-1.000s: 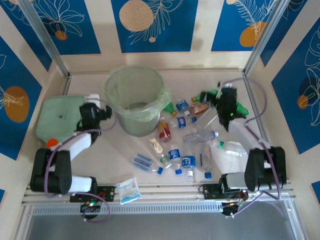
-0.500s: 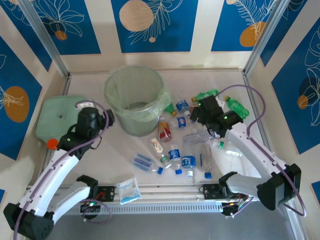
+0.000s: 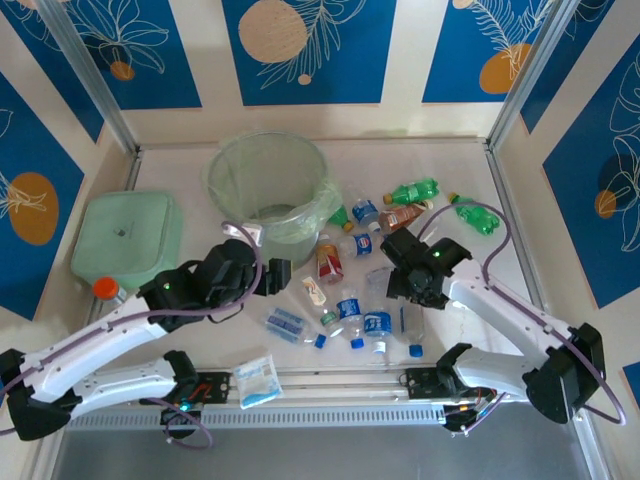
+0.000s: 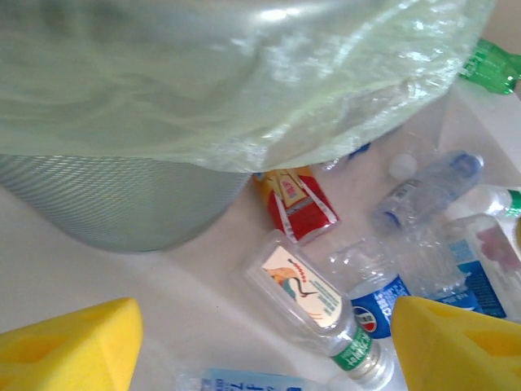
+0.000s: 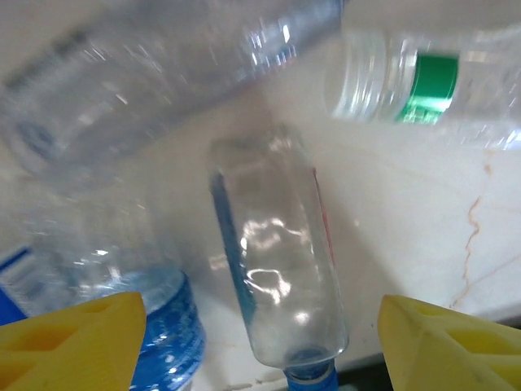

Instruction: Put the plastic bottles in the bin

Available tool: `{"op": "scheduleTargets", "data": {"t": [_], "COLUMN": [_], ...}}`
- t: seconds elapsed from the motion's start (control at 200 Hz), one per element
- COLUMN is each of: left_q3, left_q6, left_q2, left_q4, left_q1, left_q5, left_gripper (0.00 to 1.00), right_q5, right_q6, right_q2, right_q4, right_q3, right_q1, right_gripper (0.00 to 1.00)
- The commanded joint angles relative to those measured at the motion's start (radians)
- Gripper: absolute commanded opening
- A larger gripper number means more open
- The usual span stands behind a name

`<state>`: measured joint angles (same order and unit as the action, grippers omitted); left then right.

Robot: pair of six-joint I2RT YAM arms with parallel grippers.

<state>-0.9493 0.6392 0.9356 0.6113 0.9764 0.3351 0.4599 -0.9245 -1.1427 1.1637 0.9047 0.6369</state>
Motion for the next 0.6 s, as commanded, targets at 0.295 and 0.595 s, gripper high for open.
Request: {"op": "scheduleTargets", "data": {"t": [0.295, 0.595], "left_q3": [-0.008, 0.040], "left_q6": [0.014, 0.037], "left_q2": [0.021, -0.010], "left_q4": [0.007, 0.038], "left_q1": [0.016, 0.016], "left_q5": [-0.055, -0.047], "left_gripper": [0.77, 0.77], "right_q5": [-0.137, -0.164], "right_q6": [-0.073, -0.057], "right_q2": [-0.087, -0.094], "right_q4": [-0.101, -0.170], "right_q3": [-0.160, -0.215], "right_q1": [-0.034, -0.068], "right_gripper": [0.70, 0.68]}}
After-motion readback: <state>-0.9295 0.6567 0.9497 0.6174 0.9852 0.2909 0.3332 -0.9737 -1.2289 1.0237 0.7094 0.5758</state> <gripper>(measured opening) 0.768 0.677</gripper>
